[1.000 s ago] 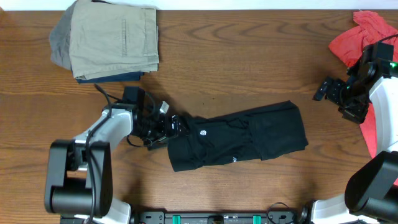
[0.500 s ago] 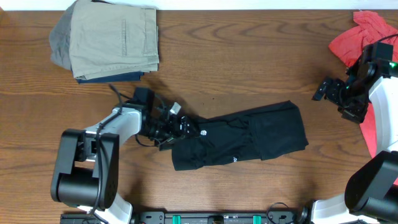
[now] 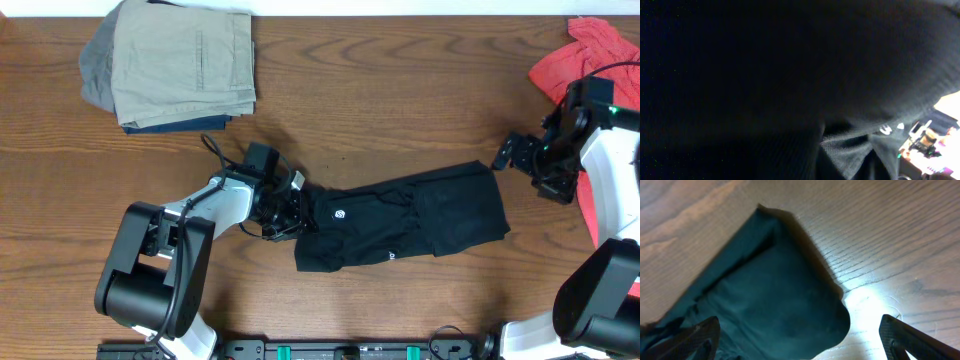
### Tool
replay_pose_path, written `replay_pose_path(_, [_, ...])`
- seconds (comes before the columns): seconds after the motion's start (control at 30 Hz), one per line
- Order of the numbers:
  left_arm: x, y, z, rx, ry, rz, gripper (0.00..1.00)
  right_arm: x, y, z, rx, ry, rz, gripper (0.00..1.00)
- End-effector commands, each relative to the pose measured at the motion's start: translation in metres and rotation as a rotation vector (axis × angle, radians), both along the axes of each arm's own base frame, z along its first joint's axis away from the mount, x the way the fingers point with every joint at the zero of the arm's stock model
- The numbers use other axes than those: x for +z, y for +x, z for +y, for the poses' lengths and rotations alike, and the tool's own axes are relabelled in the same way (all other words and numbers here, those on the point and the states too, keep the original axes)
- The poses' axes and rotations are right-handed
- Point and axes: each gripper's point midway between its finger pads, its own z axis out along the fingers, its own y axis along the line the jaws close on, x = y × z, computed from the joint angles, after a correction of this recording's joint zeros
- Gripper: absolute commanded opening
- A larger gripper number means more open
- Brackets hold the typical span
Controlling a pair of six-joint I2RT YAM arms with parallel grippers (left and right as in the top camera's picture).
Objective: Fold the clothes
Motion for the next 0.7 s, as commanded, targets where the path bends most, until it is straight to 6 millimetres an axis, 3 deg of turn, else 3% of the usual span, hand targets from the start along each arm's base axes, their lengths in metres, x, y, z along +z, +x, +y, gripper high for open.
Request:
replay_pose_path(0.0, [-0.026, -0.007, 0.021, 0.043, 0.146, 0.042, 0.06, -0.011, -0.008, 0.007, 0.018, 0.014, 0.021, 0.99])
replay_pose_path(0.13, [-0.026, -0.002, 0.037, 0.09, 0.198, 0.061, 0.06, -0.022, -0.016, 0.014, 0.02, 0.048, 0.045, 0.99])
replay_pose_path(0.33, [-0.011, 0.011, 0.092, 0.146, 0.379, 0.091, 0.06, -0.028, -0.021, 0.015, 0.02, 0.051, 0.06, 0.99])
replay_pose_path(0.5, [0.029, 0.024, 0.14, 0.17, 0.538, 0.095, 0.06, -0.028, -0.018, 0.014, 0.02, 0.049, 0.045, 0.99])
replay_pose_path(0.57, [0.052, 0.03, 0.149, 0.173, 0.572, 0.077, 0.06, -0.028, -0.017, 0.016, 0.021, 0.06, 0.039, 0.99])
replay_pose_path(0.67, [0.089, 0.04, 0.147, 0.163, 0.571, 0.018, 0.06, -0.029, -0.015, 0.019, 0.025, 0.071, 0.033, 0.99])
